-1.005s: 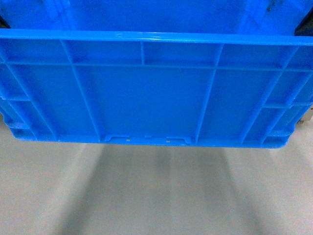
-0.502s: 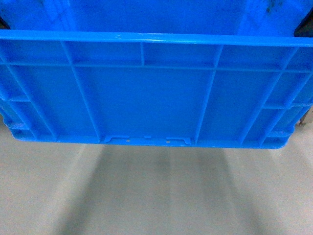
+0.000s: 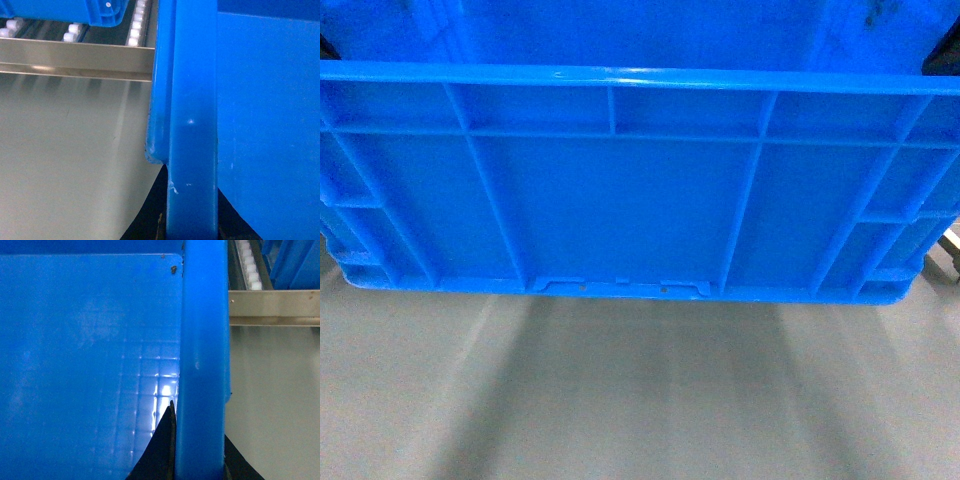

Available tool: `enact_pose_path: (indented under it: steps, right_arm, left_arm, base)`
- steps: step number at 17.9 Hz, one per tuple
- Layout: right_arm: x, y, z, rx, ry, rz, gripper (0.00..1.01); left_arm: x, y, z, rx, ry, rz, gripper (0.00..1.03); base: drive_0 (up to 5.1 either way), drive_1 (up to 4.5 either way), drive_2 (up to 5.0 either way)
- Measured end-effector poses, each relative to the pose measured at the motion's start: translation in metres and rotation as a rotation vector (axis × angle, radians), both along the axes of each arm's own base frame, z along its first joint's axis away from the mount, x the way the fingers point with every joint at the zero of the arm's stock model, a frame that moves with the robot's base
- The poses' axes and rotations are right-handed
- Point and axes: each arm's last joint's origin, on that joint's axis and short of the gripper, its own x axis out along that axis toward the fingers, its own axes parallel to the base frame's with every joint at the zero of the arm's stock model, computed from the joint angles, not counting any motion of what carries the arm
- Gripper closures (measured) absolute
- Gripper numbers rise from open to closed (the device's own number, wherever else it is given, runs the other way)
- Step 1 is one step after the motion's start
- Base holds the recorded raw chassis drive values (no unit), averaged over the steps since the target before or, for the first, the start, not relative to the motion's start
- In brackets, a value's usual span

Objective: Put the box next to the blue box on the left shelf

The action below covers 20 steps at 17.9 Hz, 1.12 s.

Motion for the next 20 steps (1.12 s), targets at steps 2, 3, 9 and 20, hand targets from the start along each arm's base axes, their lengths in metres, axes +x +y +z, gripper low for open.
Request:
enact_pose_path:
  steps: [2, 3, 9, 20]
  right_arm:
    - [0.0000, 0.0000, 0.0000, 0.000, 0.000, 0.000, 0.94]
    - [0.0000, 0.0000, -0.0001, 0.000, 0.001, 0.000, 0.94]
    - [0.0000, 0.0000, 0.0000, 0.000, 0.000, 0.000, 0.94]
    - [0.0000, 0.0000, 0.0001, 0.000, -0.001, -0.001, 0.94]
  left_arm:
    - [-0.0001, 0.0000, -0.0001, 0.000, 0.001, 0.000, 0.97]
    - [0.0000, 0.0000, -0.0001, 0.000, 0.001, 0.000, 0.97]
    - [0.0001, 0.0000, 0.0001, 0.000, -0.001, 0.000, 0.97]
    - [0.0001, 0.0000, 0.0001, 0.000, -0.001, -0.001, 0.97]
  base:
    - [0.0, 0.00, 0.0]
    - [0.0, 0.00, 0.0]
    - [0.1, 1.49, -1.4]
    - [0.2, 4.48, -4.1]
